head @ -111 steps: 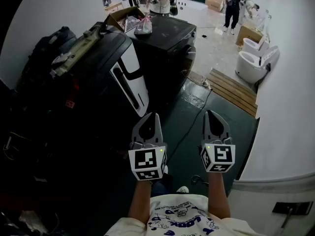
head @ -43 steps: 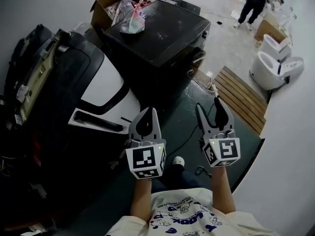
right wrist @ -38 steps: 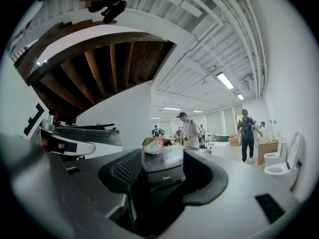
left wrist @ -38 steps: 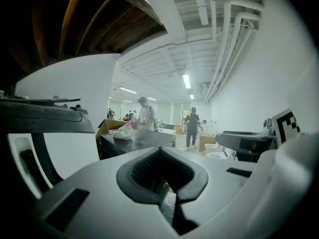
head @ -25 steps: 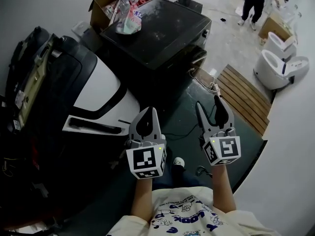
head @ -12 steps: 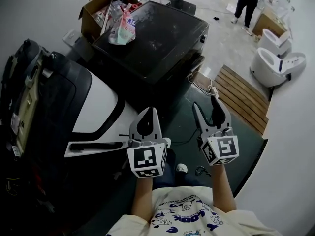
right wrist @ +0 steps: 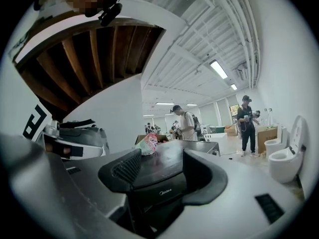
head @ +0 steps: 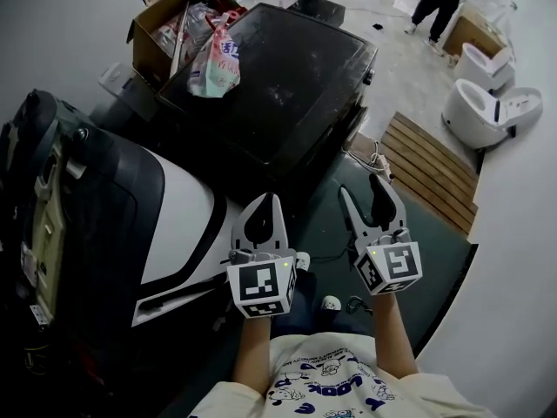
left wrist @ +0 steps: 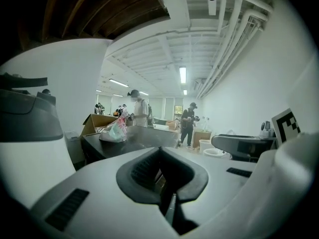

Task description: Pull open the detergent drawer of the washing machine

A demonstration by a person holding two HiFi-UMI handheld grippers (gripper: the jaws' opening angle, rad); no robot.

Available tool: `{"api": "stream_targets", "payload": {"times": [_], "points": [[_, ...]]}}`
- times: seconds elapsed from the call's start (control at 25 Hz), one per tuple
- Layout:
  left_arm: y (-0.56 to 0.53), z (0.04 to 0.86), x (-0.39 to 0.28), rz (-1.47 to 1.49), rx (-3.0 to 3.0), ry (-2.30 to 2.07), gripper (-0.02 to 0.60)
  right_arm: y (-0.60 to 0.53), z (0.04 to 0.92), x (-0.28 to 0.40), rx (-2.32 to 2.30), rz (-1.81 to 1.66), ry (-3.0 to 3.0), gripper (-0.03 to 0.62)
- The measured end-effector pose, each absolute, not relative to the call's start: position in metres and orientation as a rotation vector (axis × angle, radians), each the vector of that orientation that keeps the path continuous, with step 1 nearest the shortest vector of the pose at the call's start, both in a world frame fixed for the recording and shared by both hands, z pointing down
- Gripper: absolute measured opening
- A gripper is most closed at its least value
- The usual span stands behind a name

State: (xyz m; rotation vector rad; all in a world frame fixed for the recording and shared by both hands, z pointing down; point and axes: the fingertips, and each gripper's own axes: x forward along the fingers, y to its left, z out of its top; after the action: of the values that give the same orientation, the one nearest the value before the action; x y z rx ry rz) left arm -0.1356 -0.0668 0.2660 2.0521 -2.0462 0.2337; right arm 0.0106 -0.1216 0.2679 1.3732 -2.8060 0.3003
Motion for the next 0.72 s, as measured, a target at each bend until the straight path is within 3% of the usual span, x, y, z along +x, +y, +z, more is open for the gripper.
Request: {"api": "stream_targets", "payload": {"times": [0.72], "points": [[-0.125,0.316,-0.171,0.317,2.13,-1.88,0.014,-0.16,0.335,-0.04,1.347,0.651,-2.836,0.249]]}}
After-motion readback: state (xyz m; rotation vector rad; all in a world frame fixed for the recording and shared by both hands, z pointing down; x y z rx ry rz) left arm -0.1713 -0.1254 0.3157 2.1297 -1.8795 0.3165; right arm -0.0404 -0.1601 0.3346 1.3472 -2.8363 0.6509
